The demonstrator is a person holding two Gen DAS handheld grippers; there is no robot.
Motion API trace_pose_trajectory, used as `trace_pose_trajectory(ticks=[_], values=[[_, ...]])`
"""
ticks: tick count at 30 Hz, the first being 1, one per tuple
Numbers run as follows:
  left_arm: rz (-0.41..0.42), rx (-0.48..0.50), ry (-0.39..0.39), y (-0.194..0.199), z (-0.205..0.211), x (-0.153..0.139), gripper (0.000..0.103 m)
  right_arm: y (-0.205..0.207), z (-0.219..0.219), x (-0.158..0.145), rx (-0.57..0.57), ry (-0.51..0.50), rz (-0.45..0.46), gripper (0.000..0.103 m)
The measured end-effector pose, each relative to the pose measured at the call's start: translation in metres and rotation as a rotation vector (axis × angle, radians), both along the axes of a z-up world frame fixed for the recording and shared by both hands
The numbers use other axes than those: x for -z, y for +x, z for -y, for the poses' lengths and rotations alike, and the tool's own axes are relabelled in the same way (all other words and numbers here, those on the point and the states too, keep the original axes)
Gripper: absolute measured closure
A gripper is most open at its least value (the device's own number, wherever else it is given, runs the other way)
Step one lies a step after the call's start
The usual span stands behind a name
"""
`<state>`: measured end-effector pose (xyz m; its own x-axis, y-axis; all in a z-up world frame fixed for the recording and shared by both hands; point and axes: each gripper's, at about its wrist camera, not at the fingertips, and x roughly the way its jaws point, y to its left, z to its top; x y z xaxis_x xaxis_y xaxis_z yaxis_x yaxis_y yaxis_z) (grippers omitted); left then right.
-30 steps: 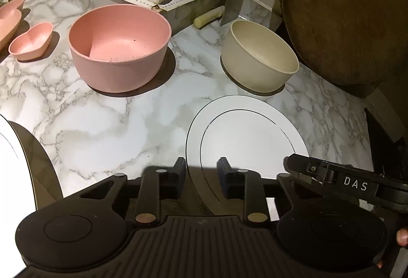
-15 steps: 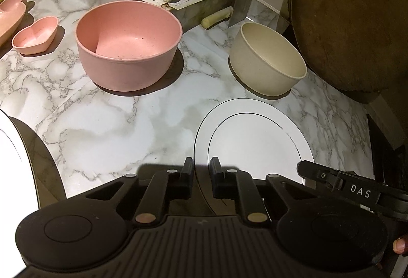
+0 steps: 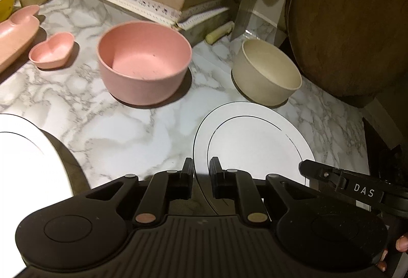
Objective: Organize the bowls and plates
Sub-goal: 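Carry the small white plate and lower it onto the large plate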
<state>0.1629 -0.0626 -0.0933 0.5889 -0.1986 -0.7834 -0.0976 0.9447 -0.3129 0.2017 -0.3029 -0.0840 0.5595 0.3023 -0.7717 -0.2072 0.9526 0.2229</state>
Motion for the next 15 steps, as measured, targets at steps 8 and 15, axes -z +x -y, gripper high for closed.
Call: trace_pose_trajectory(ticks=[8, 15], values=[[0.023, -0.041, -0.002, -0.022, -0.029, -0.017, 0.09, -0.013, -0.023, -0.018, -0.037, 0.025, 0.023, 0.091], [0.032, -0.088, 0.007, -0.039, -0.06, -0.022, 0.09, -0.024, -0.054, -0.026, -0.089, 0.038, 0.026, 0.091]])
